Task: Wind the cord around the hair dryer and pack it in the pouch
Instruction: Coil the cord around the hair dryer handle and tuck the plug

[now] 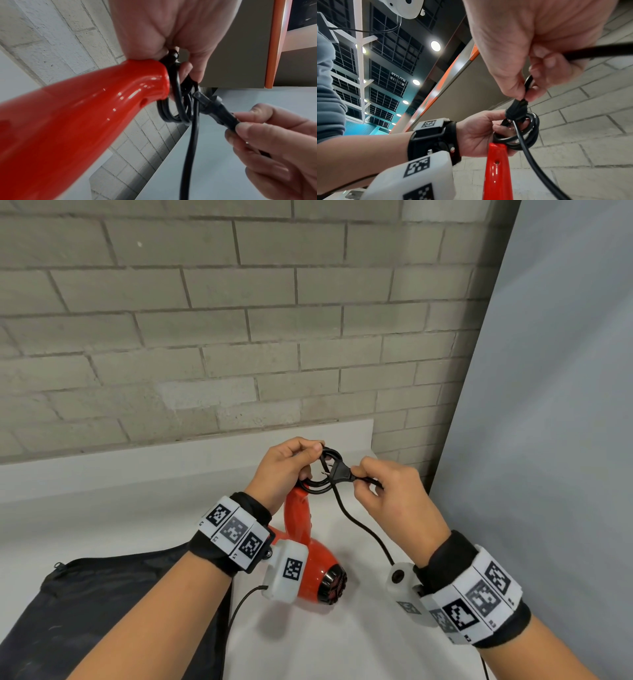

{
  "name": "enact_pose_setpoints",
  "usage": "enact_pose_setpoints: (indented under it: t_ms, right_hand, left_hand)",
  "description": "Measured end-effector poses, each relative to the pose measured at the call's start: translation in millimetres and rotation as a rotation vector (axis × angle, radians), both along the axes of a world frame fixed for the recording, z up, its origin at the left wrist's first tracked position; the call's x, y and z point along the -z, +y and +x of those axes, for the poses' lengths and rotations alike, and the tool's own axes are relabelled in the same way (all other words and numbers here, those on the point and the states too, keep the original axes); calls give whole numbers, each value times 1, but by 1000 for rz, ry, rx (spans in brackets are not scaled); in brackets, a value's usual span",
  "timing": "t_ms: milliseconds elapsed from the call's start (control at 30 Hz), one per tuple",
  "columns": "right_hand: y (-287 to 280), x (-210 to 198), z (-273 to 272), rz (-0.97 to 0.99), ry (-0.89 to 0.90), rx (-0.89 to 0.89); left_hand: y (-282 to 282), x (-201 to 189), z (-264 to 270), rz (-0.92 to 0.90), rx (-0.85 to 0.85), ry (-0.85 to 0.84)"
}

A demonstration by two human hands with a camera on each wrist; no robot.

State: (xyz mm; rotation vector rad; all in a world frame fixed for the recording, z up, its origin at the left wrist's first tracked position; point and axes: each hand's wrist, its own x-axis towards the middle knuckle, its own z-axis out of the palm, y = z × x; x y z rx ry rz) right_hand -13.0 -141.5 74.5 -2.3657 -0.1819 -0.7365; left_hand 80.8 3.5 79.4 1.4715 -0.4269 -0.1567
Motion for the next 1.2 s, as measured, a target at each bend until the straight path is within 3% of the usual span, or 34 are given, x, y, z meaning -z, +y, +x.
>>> enact_pose_setpoints:
  t_ms: [133, 433, 967, 1200]
  right_hand:
    - [3, 1, 2, -106, -22, 17]
    - [2, 3, -7, -90, -219, 70]
    - [12, 6, -2, -303, -113, 29]
    - [26, 6, 6, -447, -42, 128]
  left_hand:
    - [0, -1, 0, 3, 9, 5]
    - [1, -1, -1, -1, 22, 18]
    - [1, -3, -3, 40, 35, 8]
    - [3, -4, -2, 61, 14, -18]
